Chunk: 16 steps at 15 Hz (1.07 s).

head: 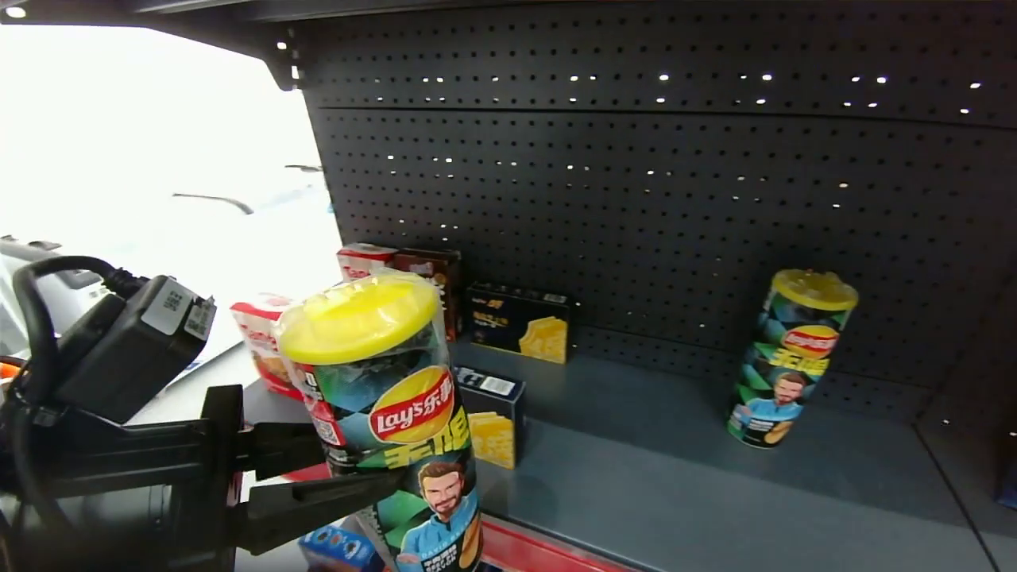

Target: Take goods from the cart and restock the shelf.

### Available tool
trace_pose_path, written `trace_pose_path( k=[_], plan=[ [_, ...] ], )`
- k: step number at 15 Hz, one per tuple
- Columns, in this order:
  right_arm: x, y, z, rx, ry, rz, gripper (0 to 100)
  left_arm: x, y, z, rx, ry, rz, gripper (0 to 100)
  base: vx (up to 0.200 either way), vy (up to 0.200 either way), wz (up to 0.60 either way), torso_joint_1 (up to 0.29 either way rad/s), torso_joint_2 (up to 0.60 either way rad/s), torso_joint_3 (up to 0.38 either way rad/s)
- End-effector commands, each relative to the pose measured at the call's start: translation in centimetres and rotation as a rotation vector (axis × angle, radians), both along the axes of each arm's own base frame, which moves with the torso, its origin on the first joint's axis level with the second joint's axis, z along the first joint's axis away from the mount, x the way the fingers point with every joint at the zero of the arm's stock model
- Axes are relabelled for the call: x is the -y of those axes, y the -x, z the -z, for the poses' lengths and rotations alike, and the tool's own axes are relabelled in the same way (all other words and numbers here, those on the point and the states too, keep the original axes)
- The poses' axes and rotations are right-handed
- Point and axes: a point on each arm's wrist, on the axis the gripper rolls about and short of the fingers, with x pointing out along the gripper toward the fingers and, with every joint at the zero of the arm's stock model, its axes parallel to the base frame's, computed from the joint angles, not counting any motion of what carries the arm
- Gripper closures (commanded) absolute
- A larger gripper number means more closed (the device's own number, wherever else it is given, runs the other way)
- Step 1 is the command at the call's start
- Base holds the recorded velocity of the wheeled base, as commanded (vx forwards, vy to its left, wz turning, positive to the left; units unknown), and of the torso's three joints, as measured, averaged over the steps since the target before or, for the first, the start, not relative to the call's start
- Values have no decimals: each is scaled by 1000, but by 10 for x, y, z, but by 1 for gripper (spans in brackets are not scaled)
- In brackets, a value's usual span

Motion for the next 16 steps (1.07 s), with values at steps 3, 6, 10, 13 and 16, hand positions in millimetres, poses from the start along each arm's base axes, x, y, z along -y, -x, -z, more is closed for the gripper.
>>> trace_pose_path(
  k=[3, 6, 10, 13, 16],
  plan=[
    [0, 0, 0, 1, 0, -1, 0, 0, 0, 1, -4, -3, 0, 100, 0, 0, -600, 5, 2, 5],
    [0, 0, 0, 1, 2, 0, 0, 1, 0, 2, -7, -4, 0, 100, 0, 0, -600, 1, 2, 2],
    [0, 0, 0, 1, 2, -1, 0, 0, 0, 3, -11, -7, 0, 100, 0, 0, 0, 0, 0, 0],
    [0, 0, 0, 0, 2, 0, 0, 0, 0, 3, -11, -7, -1, 100, 0, 0, 0, 0, 0, 0],
    [0, 0, 0, -2, 6, -3, 0, 0, -1, 3, -7, -6, -5, 100, 0, 0, 0, 0, 0, 0]
  ],
)
